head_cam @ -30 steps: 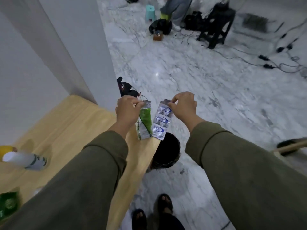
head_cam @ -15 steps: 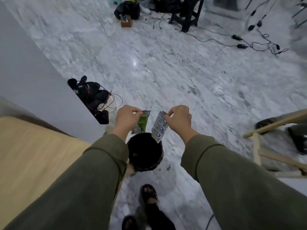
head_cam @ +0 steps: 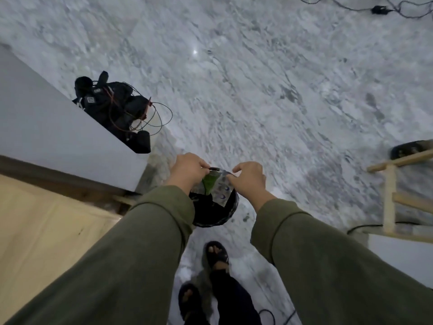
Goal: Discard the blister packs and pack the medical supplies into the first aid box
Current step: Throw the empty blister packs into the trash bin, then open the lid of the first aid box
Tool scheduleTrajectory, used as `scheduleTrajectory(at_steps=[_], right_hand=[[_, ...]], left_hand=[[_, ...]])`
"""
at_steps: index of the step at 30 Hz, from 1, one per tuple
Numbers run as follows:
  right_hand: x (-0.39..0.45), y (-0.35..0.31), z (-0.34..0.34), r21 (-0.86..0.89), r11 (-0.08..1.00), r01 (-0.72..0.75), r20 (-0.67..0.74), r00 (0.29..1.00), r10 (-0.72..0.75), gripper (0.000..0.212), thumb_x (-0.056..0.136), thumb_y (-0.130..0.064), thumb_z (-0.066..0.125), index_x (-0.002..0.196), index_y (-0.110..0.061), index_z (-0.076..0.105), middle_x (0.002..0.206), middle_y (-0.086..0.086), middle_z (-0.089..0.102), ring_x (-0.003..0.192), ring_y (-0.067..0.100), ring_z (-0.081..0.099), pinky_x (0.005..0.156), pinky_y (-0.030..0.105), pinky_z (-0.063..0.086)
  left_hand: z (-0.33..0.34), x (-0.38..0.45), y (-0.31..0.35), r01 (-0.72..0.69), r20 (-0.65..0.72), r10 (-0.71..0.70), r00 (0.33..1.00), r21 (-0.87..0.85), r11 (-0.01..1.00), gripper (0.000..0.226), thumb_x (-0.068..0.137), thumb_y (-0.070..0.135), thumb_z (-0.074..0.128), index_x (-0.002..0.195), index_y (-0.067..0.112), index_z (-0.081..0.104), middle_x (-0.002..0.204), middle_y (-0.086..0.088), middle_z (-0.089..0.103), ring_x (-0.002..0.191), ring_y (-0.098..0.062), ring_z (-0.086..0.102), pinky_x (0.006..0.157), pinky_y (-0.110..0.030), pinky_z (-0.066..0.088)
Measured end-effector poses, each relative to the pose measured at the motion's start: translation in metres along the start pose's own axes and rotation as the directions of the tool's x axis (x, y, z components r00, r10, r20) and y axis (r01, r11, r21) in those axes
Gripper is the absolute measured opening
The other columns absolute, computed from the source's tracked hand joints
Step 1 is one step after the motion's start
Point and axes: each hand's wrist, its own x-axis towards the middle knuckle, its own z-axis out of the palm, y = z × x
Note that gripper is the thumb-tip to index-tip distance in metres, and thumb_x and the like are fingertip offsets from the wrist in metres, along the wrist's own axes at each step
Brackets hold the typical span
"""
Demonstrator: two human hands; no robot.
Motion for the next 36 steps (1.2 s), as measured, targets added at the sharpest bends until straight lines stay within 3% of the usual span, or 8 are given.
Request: scheduleTrajectory(at_steps=[2, 5, 7, 10, 18, 25, 31, 36], right_hand=[[0.001, 0.001, 0.003, -0.061, 0.998, 0.004, 0.085, 0.996, 0.001, 0.036, 0.086, -0.039, 0.062, 0.112, -0.015, 0.061, 0.132, 0.011, 0.047, 0.134, 0.030, 0.027, 0.102, 0.044, 0.031], [0.007, 0.001, 0.008, -0.123, 0.992, 0.026, 0.175, 0.985, -0.004, 0.062, 0.086, -0.046, 0.059, 0.140, -0.023, 0.037, 0.155, 0.008, 0.020, 0.145, 0.030, 0.004, 0.114, 0.053, 0.017], [0.011, 0.000, 0.010, -0.135, 0.991, 0.027, 0.221, 0.975, 0.003, 0.074, 0.085, -0.050, 0.059, 0.146, -0.031, 0.022, 0.159, 0.004, 0.002, 0.146, 0.029, -0.008, 0.115, 0.056, 0.009], [0.018, -0.006, 0.004, -0.170, 0.985, 0.035, 0.229, 0.974, 0.004, 0.081, 0.083, -0.049, 0.062, 0.146, -0.038, 0.013, 0.159, 0.002, -0.007, 0.145, 0.030, -0.014, 0.115, 0.058, 0.004], [0.001, -0.048, -0.031, -0.218, 0.970, 0.112, 0.180, 0.981, -0.072, 0.078, 0.084, -0.042, 0.063, 0.146, -0.033, 0.017, 0.159, 0.005, -0.005, 0.145, 0.031, -0.012, 0.115, 0.058, 0.007], [-0.054, -0.109, -0.067, -0.231, 0.948, 0.217, 0.093, 0.975, -0.201, 0.076, 0.084, -0.041, 0.060, 0.146, -0.032, 0.018, 0.159, 0.006, -0.001, 0.145, 0.031, -0.010, 0.114, 0.057, 0.008], [-0.134, -0.170, -0.083, -0.236, 0.909, 0.344, 0.005, 0.936, -0.353, 0.075, 0.083, -0.040, 0.061, 0.145, -0.031, 0.020, 0.158, 0.008, 0.005, 0.146, 0.031, -0.006, 0.114, 0.054, 0.010], [-0.209, -0.209, -0.074, -0.244, 0.858, 0.452, -0.006, 0.884, -0.467, 0.075, 0.082, -0.041, 0.061, 0.145, -0.031, 0.022, 0.157, 0.010, 0.008, 0.145, 0.031, -0.004, 0.113, 0.054, 0.011]], left_hand=[[0.000, 0.002, 0.000, 0.017, 0.051, -0.023, 0.998, 0.124, 0.992, 0.030, 0.090, 0.038, 0.059, 0.118, 0.031, 0.064, 0.139, -0.003, 0.051, 0.131, -0.025, 0.041, 0.103, -0.039, 0.041], [0.003, 0.005, -0.002, 0.022, 0.147, -0.071, 0.987, 0.314, 0.949, 0.063, 0.088, 0.048, 0.056, 0.145, 0.033, 0.032, 0.153, -0.004, 0.029, 0.141, -0.031, 0.026, 0.110, -0.050, 0.030], [0.005, 0.005, -0.005, 0.040, 0.164, -0.090, 0.982, 0.286, 0.957, 0.080, 0.086, 0.048, 0.060, 0.150, 0.033, 0.014, 0.159, -0.006, 0.012, 0.146, -0.032, 0.011, 0.113, -0.055, 0.023], [0.002, 0.006, -0.007, 0.067, 0.140, -0.102, 0.985, 0.235, 0.970, 0.091, 0.085, 0.045, 0.064, 0.151, 0.034, 0.002, 0.161, -0.004, 0.002, 0.148, -0.030, 0.002, 0.113, -0.058, 0.019], [-0.047, -0.028, -0.005, 0.074, 0.067, -0.088, 0.994, 0.184, 0.980, 0.090, 0.087, 0.040, 0.063, 0.151, 0.029, 0.001, 0.161, -0.005, -0.002, 0.148, -0.028, -0.005, 0.113, -0.052, 0.020], [-0.114, -0.091, -0.012, 0.066, -0.124, -0.038, 0.992, 0.228, 0.971, 0.085, 0.085, 0.043, 0.063, 0.150, 0.030, 0.010, 0.160, -0.006, 0.002, 0.148, -0.028, -0.005, 0.111, -0.059, 0.015], [-0.173, -0.180, -0.041, 0.088, -0.322, -0.014, 0.947, 0.216, 0.972, 0.084, 0.081, 0.044, 0.066, 0.148, 0.030, 0.017, 0.156, -0.007, 0.014, 0.145, -0.029, 0.005, 0.109, -0.059, 0.020], [-0.203, -0.266, -0.087, 0.149, -0.406, -0.064, 0.912, 0.179, 0.973, 0.090, 0.082, 0.045, 0.065, 0.150, 0.030, 0.008, 0.160, -0.008, 0.002, 0.147, -0.030, -0.005, 0.115, -0.056, 0.016]])
